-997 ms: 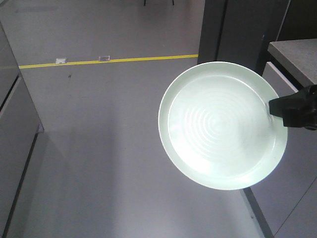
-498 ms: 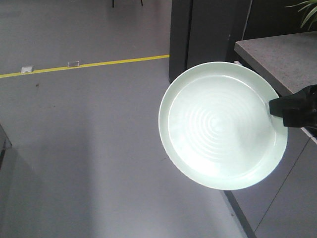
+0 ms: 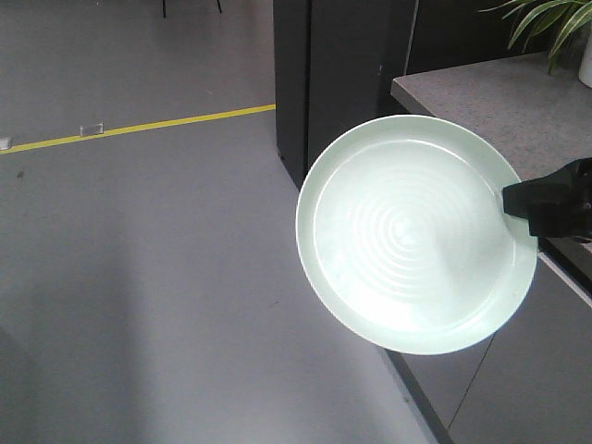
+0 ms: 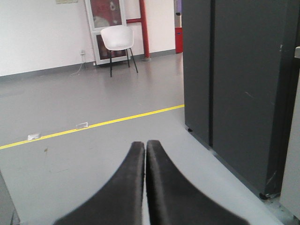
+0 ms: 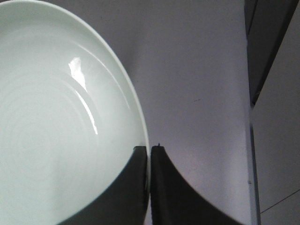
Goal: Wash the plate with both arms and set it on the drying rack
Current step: 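Turn the base toward the counter with the potted plant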
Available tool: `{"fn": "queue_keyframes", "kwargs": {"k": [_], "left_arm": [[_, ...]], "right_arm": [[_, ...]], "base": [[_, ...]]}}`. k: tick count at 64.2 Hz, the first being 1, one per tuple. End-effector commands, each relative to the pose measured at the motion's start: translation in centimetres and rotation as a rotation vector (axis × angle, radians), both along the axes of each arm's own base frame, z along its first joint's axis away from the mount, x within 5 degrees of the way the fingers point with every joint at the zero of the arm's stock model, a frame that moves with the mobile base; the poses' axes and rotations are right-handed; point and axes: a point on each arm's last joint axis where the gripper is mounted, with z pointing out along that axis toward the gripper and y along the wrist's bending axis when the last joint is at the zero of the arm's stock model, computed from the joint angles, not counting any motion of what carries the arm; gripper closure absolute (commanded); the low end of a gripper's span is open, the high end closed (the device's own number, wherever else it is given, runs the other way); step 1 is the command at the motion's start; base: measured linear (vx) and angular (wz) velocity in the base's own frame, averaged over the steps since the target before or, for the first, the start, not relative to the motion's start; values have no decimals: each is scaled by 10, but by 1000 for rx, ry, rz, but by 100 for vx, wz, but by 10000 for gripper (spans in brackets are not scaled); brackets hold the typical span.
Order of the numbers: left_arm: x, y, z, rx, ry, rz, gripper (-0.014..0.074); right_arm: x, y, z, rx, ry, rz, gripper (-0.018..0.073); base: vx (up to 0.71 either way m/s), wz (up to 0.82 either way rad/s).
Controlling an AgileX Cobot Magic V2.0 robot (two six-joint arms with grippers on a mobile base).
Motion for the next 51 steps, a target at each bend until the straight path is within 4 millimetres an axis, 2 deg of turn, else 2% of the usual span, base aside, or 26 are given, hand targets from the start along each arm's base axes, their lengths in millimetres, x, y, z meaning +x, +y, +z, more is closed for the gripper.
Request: {"fn": "queue_keyframes", "kwargs": {"k": [1,51], "left_arm": [[0,-1,2,-9,-73,-5,603],[0,-1,2,-9,-73,-5,603]], "right_arm": [[-1,-1,16,40,-84,-25,566],[-1,-1,16,40,-84,-25,566]], "base": [[6,-18],[7,-20]]}}
